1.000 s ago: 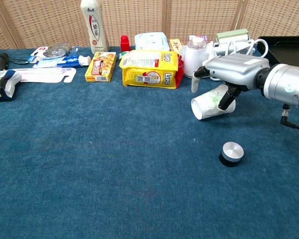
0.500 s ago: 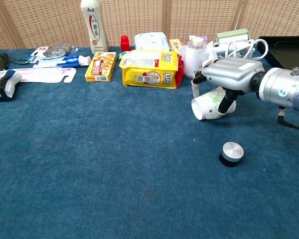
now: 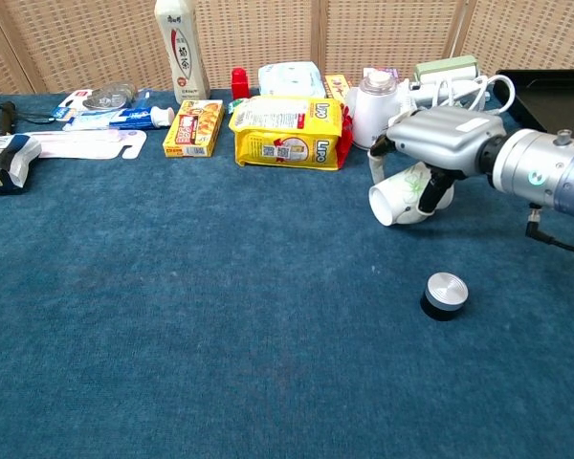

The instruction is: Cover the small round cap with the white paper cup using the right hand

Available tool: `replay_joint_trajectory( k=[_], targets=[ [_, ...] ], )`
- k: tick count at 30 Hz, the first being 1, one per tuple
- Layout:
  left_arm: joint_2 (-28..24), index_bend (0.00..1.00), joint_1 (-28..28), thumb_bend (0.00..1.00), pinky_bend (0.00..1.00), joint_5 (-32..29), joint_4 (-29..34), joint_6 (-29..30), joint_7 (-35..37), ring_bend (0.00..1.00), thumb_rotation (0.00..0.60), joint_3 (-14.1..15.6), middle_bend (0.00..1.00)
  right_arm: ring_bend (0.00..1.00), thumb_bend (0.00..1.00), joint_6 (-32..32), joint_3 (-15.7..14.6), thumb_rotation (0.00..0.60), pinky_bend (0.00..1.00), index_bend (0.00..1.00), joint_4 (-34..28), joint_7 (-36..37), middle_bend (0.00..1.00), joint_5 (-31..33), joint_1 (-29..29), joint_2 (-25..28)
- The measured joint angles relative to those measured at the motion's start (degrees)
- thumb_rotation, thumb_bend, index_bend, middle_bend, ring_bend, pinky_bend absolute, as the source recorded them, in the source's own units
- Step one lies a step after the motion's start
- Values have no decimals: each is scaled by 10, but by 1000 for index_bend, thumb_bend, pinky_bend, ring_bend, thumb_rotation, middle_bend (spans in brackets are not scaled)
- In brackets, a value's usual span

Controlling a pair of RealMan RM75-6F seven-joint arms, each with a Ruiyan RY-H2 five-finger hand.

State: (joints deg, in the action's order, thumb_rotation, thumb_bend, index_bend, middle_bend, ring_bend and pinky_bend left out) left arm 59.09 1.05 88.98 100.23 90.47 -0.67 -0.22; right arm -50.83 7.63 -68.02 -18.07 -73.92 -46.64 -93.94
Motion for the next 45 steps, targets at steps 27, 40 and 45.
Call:
replay_joint_trajectory(
  k=[27, 40, 45],
  targets=[
    [-8, 281, -2, 179, 183, 17, 11, 4, -1, 175, 600, 3, 280, 200, 239, 92, 61, 535, 62, 494, -288, 311, 296, 141, 91, 151],
    [-17, 282, -2, 178, 183, 25, 25, 8, -11, 174, 600, 4, 280, 196, 234, 103, 36, 535, 53, 494, -313, 400, 295, 77, 132, 175],
    [-19, 281, -2, 179, 183, 30, 29, 10, -13, 174, 600, 5, 280, 196, 233, 98, 23, 531, 47, 494, -307, 413, 295, 59, 140, 172]
  ],
)
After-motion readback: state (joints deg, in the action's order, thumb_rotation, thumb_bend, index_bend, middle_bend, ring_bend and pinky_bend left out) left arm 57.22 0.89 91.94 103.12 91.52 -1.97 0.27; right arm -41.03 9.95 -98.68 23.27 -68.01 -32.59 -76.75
